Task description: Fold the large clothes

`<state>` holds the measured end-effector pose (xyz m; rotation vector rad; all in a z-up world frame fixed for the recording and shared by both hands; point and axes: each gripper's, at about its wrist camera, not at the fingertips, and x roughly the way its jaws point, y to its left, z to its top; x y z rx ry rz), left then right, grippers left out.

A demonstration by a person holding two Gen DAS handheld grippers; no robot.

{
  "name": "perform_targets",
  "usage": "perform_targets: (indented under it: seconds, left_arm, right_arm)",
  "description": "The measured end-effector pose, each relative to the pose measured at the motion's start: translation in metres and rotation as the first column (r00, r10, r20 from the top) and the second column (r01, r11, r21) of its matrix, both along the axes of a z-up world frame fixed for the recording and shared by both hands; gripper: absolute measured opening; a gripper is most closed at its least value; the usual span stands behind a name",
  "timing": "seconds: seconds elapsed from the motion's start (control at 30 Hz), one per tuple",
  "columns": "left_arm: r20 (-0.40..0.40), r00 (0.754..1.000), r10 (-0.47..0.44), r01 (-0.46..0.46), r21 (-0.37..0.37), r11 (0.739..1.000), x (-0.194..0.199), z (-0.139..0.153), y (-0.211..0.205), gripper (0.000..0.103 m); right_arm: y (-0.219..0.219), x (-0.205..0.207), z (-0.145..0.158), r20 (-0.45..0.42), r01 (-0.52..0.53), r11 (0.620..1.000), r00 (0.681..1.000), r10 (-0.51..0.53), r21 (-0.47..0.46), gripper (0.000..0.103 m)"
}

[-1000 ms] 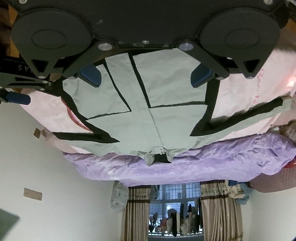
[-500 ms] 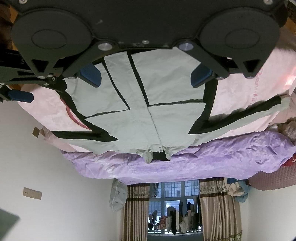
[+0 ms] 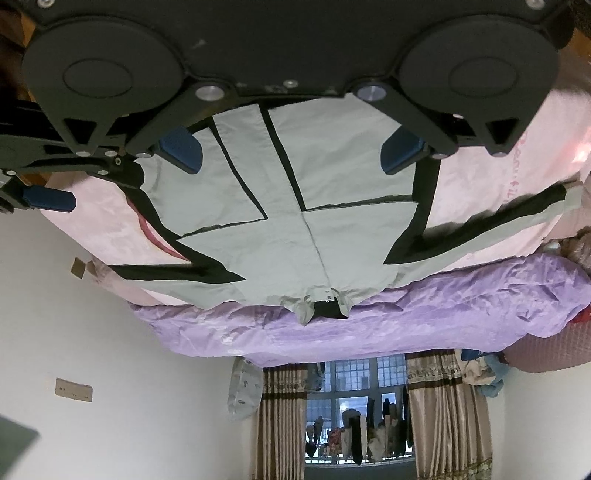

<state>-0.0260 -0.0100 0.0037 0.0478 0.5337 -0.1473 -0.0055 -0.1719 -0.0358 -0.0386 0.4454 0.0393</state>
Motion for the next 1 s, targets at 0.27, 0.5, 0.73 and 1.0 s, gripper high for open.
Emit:
perform_targets:
  seconds: [0.27, 0.5, 0.73, 1.0]
  left_arm:
    - [-0.002, 1.000, -0.012, 0.012, -0.007, 1.000, 0.002, -0.001, 0.002, 0.103]
    - [-0.005, 1.000, -0.016, 0.016, -0.001, 1.000, 0.004, -0.003, 0.000, 0.103]
    - [-0.009, 0.999, 0.051, -0.052, -0.060, 0.997, 0.016, -0.018, 0.011, 0.103]
    - [-0.002, 0.983, 0.184, -0.184, -0.042, 0.982, 0.103, -0.036, 0.065, 0.103]
  right_arm:
    - [-0.003, 0.000, -0.002, -0.004, 0.014, 1.000, 1.000, -0.014, 0.007, 0.103]
    - [-0.003, 0.000, -0.002, 0.001, 0.007, 1.000, 1.000, -0.007, 0.000, 0.103]
    - [-0.004, 0.003, -0.013, 0.029, 0.010, 1.000, 1.000, -0.010, 0.006, 0.103]
    - [-0.011, 0.052, -0.008, 0.101, -0.014, 0.990, 0.994, 0.028, -0.137, 0.103]
